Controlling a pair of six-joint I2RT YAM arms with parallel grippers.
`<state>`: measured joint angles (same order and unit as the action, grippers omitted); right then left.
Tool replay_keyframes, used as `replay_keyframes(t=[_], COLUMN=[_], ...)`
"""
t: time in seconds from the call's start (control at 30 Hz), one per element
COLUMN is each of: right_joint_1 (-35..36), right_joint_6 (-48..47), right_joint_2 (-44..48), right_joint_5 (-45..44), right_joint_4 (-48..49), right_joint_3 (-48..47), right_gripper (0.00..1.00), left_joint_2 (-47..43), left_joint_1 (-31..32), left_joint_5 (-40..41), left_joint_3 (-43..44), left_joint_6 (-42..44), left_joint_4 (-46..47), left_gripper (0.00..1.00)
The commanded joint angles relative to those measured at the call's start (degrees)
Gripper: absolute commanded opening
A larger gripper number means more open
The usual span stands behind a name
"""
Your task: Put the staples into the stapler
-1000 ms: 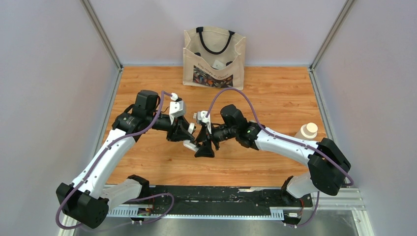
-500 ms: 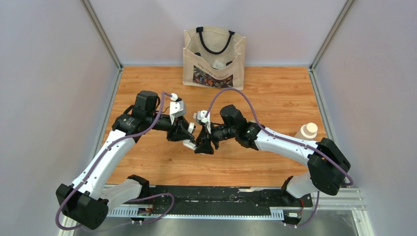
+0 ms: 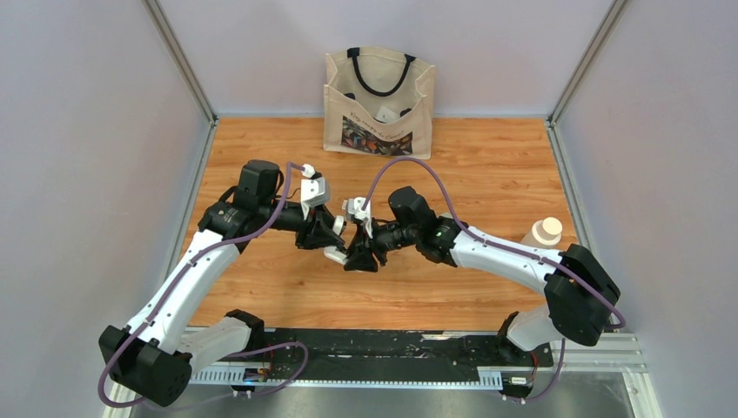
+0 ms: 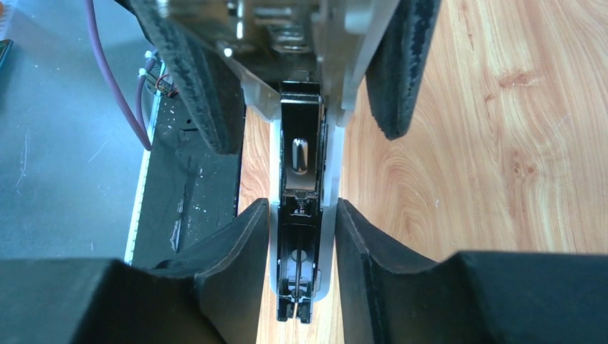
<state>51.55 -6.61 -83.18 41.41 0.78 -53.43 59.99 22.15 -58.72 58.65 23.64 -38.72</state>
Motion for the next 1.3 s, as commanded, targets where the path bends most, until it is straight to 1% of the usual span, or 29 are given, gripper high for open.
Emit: replay_keyframes(t=[0.0,0.1,0.27,0.37,0.5,0.57,0.73,0.8,0.9,1.2,1.27], right_joint_1=[0.7,0.6,0.6,0.7,0.6,0.6,0.6,0.6,0.6,0.6,0.6], right_joint_6=[-1.5,-1.6,-1.8,-2.2,-2.3,-2.4,-2.8,-2.9,-3.1,-3.3,-3.3], right_joint_2=[0.1,0.1,0.4,0.7,1.1,1.3,1.7,1.8,2.0,1.4,1.4], right_joint_5=[-0.5,-0.7,-0.6,-0.8,-0.8,-0.9,-1.0,-1.0,-1.0,-0.9,-0.9], right_joint_4=[0.3,0.1,-0.3,-0.5,-0.5,-0.5,-0.6,-0.6,-0.6,-0.5,-0.5], right_joint_3=[-2.6,-2.6,-2.9,-2.8,-2.9,-3.0,-2.8,-3.0,-2.9,-3.1,-3.0], right_gripper=[0.38,0.33,0.29,0.24,0.21,0.20,0.18,0.18,0.18,0.17,0.17], left_joint_2=[-0.8,-0.8,-0.8,-1.0,-1.3,-1.3,-1.2,-1.3,-1.4,-2.3,-2.6], left_joint_1=[0.1,0.2,0.1,0.1,0.1,0.0,0.1,0.1,0.0,0.1,0.1], left_joint_5=[-0.7,-0.3,-0.2,0.4,1.2,1.4,2.6,2.8,3.1,4.1,4.3], left_joint_3=[0.2,0.2,0.1,0.1,0.1,0.1,0.2,0.2,0.1,-0.6,-0.8], left_joint_6=[-0.6,-0.9,-1.1,-0.9,-0.9,-1.0,-0.8,-0.9,-0.8,-1.0,-1.0], left_joint_4=[2.8,3.0,3.1,3.1,3.2,3.2,2.9,2.9,2.9,3.4,3.6], left_gripper=[0.00,0.00,0.00,0.00,0.06,0.11,0.29,0.34,0.41,0.54,0.63])
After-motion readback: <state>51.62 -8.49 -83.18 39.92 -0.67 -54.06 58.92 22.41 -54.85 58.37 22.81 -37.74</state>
